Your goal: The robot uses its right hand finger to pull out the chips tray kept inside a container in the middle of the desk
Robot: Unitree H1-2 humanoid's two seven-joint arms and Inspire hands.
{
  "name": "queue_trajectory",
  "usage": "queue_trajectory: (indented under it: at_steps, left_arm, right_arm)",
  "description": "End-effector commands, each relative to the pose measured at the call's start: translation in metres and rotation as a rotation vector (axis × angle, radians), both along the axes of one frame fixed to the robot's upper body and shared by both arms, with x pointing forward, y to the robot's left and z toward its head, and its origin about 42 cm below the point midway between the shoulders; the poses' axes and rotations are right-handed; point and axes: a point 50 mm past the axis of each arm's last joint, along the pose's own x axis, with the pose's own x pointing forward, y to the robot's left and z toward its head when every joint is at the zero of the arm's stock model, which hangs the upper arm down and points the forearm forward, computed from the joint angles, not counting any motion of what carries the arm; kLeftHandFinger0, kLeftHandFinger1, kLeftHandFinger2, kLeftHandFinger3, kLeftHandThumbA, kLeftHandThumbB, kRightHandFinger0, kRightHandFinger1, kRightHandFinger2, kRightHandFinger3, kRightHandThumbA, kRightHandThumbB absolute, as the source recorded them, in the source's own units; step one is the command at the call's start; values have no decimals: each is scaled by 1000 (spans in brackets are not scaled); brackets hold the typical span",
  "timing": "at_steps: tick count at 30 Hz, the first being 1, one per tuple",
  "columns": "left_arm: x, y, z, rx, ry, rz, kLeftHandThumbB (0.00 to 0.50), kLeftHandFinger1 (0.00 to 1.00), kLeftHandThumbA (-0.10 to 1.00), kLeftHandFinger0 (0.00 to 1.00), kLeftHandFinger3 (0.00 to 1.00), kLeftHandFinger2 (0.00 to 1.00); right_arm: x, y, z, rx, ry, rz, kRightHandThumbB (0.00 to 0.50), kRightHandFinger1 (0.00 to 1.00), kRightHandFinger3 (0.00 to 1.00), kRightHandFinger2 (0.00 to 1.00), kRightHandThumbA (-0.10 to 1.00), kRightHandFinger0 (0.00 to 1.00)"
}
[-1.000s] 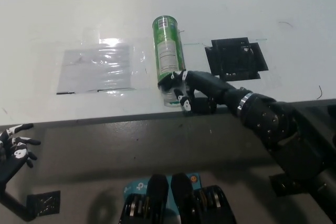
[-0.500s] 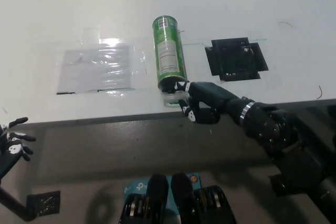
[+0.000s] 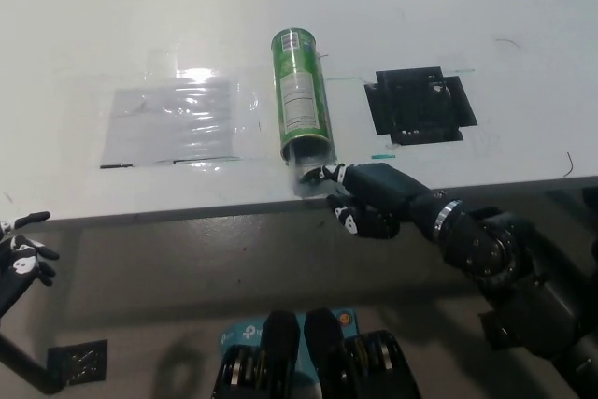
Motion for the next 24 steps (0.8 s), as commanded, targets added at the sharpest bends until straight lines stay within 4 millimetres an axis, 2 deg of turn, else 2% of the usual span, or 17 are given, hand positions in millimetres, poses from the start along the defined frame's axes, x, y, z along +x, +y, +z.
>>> queue_trajectory:
  at_steps: [1,5,7,9,11,12,14,16,18,21,24]
  left_arm:
    - [4,5,21,41,-64,-22,88,305,-16,329,642,351]
    - [4,4,19,37,-63,-24,85,301,-19,322,630,339]
    - [3,4,19,30,-60,-21,86,301,-22,325,638,343]
    - [3,5,18,32,-58,-22,90,298,-13,321,641,339]
    - [2,5,19,26,-51,-17,76,298,-33,314,639,343]
    - [2,4,20,25,-50,-15,77,298,-39,314,639,342]
    - [2,5,19,29,-55,-20,71,305,-41,330,643,350]
    - [2,4,19,21,-52,-19,71,315,-43,341,648,362]
    - [4,5,17,19,-55,-22,79,300,-46,322,643,349]
    - [3,4,17,32,-51,-19,86,300,-42,316,663,348]
    - [4,5,17,22,-49,-18,92,302,-40,318,658,352]
  right_arm:
    - [-4,-4,11,-15,-69,30,254,233,847,828,-100,138]
    - [-14,-3,5,-10,-45,27,270,130,835,821,-100,69]
    - [-16,-4,3,2,-33,36,266,140,842,817,-100,84]
    - [-24,-5,0,0,-23,47,249,101,853,795,-100,38]
    - [-35,-9,-5,-5,-23,54,247,37,841,749,-100,0]
    - [-39,-10,-5,-8,-32,57,254,1,839,762,-100,0]
    - [-44,-11,-4,-8,-30,59,252,0,838,783,-100,0]
    - [-50,-13,-3,1,-20,64,240,34,850,791,-100,60]
    - [-56,-15,-3,6,-21,66,250,0,854,784,-100,16]
    - [-65,-19,-2,14,-15,63,224,0,856,808,-100,0]
    - [-70,-21,-3,24,-3,59,230,18,857,809,-100,0]
